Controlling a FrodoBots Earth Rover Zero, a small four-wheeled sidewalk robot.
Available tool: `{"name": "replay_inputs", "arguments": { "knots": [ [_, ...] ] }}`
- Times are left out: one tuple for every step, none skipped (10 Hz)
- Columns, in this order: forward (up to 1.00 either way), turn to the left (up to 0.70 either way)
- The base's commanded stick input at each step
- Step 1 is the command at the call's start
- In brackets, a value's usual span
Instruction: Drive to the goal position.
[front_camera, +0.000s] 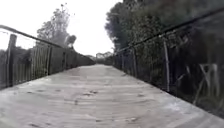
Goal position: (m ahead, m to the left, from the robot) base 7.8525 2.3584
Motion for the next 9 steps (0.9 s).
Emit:
{"name": "replay_inputs", "arguments": {
  "knots": [
    [0.7, 0.0],
    [0.7, 0.0],
    [0.7, 0.0],
    [0.7, 0.0],
    [0.7, 0.0],
    [0.7, 0.0],
    [0.7, 0.0],
    [0.7, 0.0],
    [0.7, 0.0]
  ]
}}
